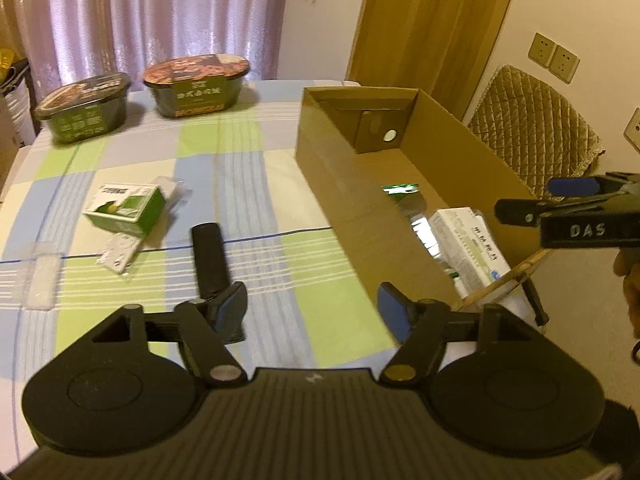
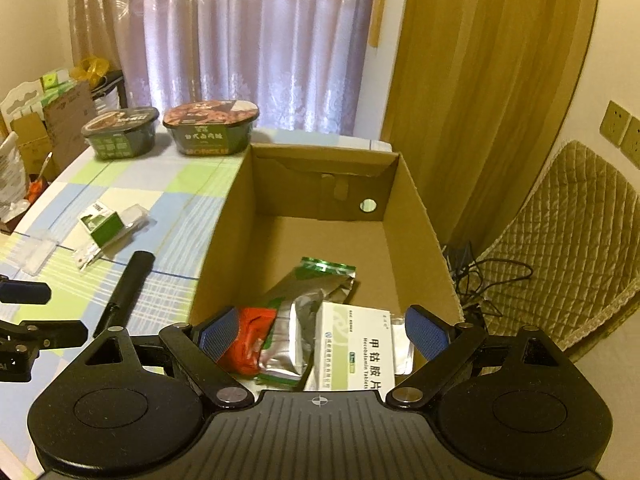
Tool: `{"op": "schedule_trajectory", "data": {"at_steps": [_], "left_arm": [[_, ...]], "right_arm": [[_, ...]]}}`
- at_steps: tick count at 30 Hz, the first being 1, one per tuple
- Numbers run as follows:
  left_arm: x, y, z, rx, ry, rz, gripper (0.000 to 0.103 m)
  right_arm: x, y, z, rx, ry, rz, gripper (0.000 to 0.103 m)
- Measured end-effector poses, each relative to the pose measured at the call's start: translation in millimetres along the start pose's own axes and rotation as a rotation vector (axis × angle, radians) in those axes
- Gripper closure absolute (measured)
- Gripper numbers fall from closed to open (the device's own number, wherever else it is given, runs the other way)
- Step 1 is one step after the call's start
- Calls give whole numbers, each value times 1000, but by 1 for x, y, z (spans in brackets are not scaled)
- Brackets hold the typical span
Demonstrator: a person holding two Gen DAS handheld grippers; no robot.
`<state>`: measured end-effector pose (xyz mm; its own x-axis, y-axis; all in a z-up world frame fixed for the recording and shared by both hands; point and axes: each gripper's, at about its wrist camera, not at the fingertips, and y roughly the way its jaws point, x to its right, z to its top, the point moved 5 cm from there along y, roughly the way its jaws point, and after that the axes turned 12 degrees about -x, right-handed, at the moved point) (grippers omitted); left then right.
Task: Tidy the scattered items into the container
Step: 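Move both tools back to the items on the table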
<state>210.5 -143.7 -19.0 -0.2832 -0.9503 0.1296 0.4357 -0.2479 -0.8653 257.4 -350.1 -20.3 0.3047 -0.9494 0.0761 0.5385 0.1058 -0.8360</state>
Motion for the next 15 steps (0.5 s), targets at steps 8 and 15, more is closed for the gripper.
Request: {"op": "schedule_trajectory", "data": {"at_steps": [8, 15], "left_arm": [[-67, -27, -30, -11, -64, 100, 17], [-126, -47, -51, -8, -108, 170, 11]], "right_arm": [[-41, -25, 6, 50, 1, 60, 0], [-93, -35, 19, 75, -27, 161, 0]]}}
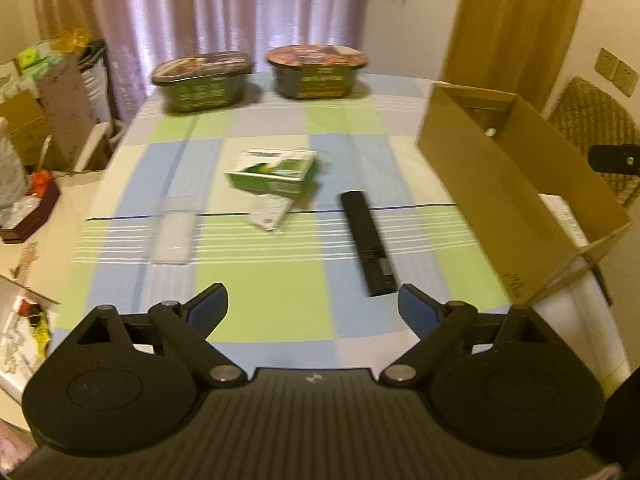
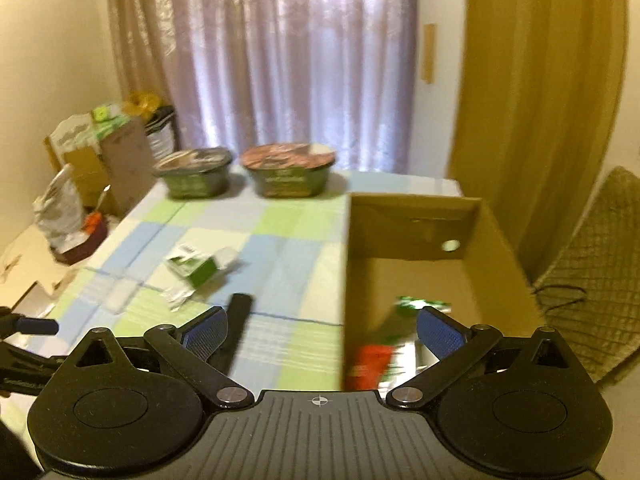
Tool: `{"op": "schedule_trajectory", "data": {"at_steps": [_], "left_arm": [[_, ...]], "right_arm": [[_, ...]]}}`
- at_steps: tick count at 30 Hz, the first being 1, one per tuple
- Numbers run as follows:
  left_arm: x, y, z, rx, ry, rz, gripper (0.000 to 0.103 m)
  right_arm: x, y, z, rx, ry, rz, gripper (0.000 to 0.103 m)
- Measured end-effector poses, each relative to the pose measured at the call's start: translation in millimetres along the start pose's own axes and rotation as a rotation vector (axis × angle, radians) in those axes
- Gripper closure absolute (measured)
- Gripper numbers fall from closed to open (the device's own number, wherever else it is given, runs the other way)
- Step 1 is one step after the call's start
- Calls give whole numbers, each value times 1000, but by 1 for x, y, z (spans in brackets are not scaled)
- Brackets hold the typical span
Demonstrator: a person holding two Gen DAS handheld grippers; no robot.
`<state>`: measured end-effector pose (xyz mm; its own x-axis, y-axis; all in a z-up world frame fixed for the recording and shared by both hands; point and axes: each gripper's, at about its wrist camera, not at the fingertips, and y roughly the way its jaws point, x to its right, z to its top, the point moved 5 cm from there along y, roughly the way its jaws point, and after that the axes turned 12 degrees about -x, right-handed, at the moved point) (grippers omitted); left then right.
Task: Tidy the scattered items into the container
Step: 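Move both tools back to the items on the table, then grasp the green-white spray box with the right tool while the left tool grasps the clear plastic tray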
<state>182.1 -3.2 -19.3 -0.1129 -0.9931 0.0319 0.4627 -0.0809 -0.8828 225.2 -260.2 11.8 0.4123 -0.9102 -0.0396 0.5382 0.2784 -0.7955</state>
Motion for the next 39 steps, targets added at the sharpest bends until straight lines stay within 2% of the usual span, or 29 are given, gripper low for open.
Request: {"op": "schedule_trajectory", "data": {"at_steps": [6, 11, 17, 24, 29, 33, 39], "left_arm": [[-42, 3, -6, -13, -9, 59, 6], [-72, 14, -7, -6, 10, 116, 5], [-102, 40, 8, -13, 0, 108, 5], [-125, 82, 27, -46, -18, 88, 5], [-131, 115, 39, -74, 0, 76, 5], [-133, 134, 54, -68, 32, 84, 5], [-143, 155, 75, -61, 19, 85, 10]], "right_arm": [[-41, 17, 7, -2, -61, -59, 0], [-69, 39, 7, -47, -148, 14, 0], [-99, 73, 10, -114, -288, 54, 0], [-115, 130, 24, -195, -401, 84, 0], [-128, 171, 42, -234, -490, 93, 0], [-137, 199, 59, -244, -569, 96, 0], [-149, 236, 77, -279, -666, 125, 0]]}}
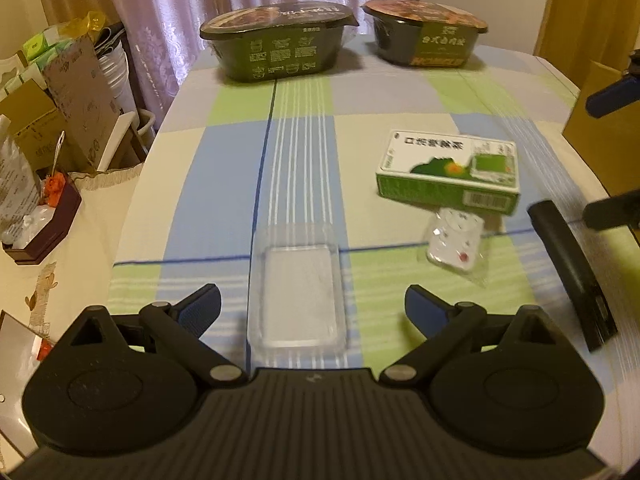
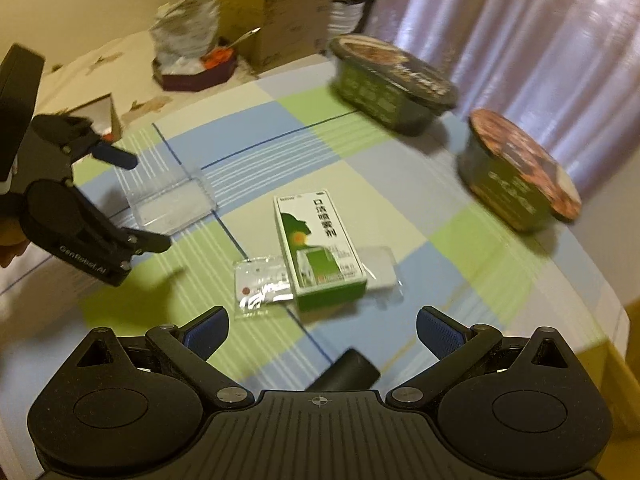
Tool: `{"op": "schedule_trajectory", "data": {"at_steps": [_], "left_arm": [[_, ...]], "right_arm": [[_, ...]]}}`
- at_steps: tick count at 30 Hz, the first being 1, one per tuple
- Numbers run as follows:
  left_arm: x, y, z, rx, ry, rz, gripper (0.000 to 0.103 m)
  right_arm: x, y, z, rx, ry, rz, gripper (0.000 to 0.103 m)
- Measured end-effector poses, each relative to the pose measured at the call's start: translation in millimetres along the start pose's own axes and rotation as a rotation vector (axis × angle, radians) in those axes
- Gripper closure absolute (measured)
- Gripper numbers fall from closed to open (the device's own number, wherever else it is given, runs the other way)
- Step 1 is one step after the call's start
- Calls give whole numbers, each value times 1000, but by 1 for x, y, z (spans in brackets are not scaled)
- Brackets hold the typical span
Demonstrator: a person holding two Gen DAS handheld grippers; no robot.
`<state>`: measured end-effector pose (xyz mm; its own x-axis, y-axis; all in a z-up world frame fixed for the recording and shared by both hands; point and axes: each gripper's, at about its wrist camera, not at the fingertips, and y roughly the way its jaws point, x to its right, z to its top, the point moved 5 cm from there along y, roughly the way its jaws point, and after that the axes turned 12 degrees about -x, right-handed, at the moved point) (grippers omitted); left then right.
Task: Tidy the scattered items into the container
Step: 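Grasp the green-white spray box with the right tool while the left tool grasps the clear plastic tray, then lift and hold the spray box and plastic tray above the table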
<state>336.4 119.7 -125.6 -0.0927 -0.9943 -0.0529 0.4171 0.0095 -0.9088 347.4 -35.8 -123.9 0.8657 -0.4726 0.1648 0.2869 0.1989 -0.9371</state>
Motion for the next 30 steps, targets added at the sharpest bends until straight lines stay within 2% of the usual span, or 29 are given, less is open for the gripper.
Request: {"op": "schedule_trajectory", "data": {"at_steps": [2, 6, 8, 13, 14, 15, 16, 21, 22, 24, 30], "left_arm": [[-1, 6, 3, -3, 10, -8, 11], [-6, 13, 2, -15, 16, -16, 22], [-9, 17, 3, -22, 13, -20, 23], [-11, 28, 4, -39, 5, -58, 43], [-11, 29, 3, -42, 12, -59, 46], [-11, 30, 3, -44, 18, -60, 50], [-11, 30, 2, -43, 23, -64, 50], [-15, 29, 1, -33, 23, -98, 51], [-14, 29, 1, -31, 30, -98, 51], [-13, 29, 1, -28, 40, -97, 51], [-7, 27, -1, -27, 73, -120, 51]], "right_arm": [[2, 9, 7, -10, -25, 5, 0], [5, 27, 22, -23, -70, 6, 0], [5, 35, 29, -26, -96, 1, 0], [1, 56, 47, -54, -149, -2, 0], [1, 61, 50, -65, -151, 3, 5], [1, 66, 53, -81, -150, 11, 17], [1, 71, 57, -93, -149, 14, 21], [2, 91, 65, -144, -166, 12, 21], [1, 94, 65, -152, -174, 9, 24], [0, 97, 66, -164, -188, 1, 44], [-5, 79, 58, -136, -173, -19, 45]]}}
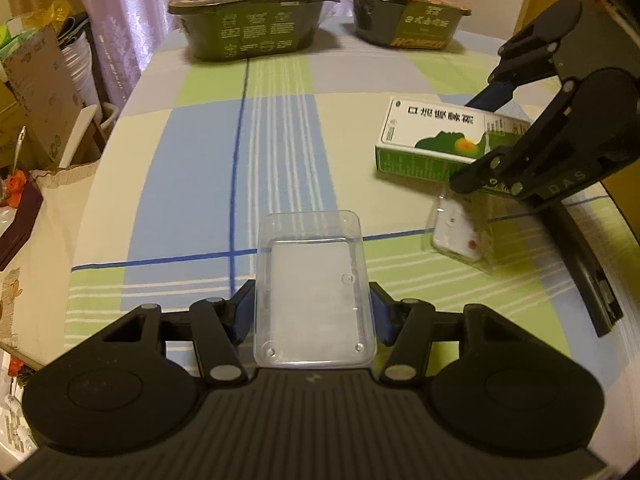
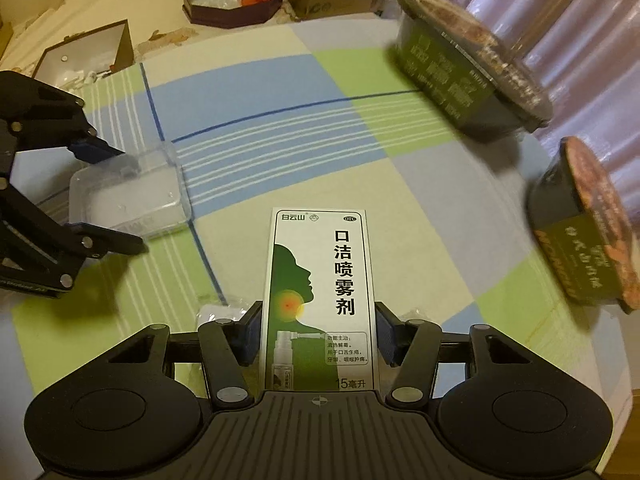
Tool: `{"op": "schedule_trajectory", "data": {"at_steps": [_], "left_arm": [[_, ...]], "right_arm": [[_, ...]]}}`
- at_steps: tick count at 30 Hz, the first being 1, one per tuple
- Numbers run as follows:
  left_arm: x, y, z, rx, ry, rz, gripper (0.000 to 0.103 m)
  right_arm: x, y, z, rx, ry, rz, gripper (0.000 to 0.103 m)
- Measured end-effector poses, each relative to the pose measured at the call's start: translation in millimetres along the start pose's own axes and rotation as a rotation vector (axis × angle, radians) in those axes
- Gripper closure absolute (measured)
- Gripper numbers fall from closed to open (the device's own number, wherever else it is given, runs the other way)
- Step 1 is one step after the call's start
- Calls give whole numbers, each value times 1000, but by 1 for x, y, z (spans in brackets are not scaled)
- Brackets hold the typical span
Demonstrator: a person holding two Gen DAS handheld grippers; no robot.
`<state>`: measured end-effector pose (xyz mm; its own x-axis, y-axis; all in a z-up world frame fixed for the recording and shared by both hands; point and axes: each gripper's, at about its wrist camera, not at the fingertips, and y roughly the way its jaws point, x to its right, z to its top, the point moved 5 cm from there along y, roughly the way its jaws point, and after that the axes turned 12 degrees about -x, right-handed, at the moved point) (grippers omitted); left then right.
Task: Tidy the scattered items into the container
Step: 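Lift and hold the spray box and plastic tray above the table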
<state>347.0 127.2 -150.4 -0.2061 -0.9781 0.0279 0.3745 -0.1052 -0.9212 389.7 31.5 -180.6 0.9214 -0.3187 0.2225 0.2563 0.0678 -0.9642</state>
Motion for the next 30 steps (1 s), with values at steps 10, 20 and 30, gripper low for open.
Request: {"op": "schedule_trajectory", "data": {"at_steps": [10, 20, 30], "left_arm": [[45, -12, -22, -34, 201, -81, 51], [74, -6, -29, -27, 351, -31, 42], [72, -4, -26, -20, 331, -43, 42]], "right_arm": [[-48, -40, -80, 35, 151, 99, 45], [-91, -27, -125, -8, 133, 101, 45], [-87, -19, -118, 5, 75, 72, 44]]}}
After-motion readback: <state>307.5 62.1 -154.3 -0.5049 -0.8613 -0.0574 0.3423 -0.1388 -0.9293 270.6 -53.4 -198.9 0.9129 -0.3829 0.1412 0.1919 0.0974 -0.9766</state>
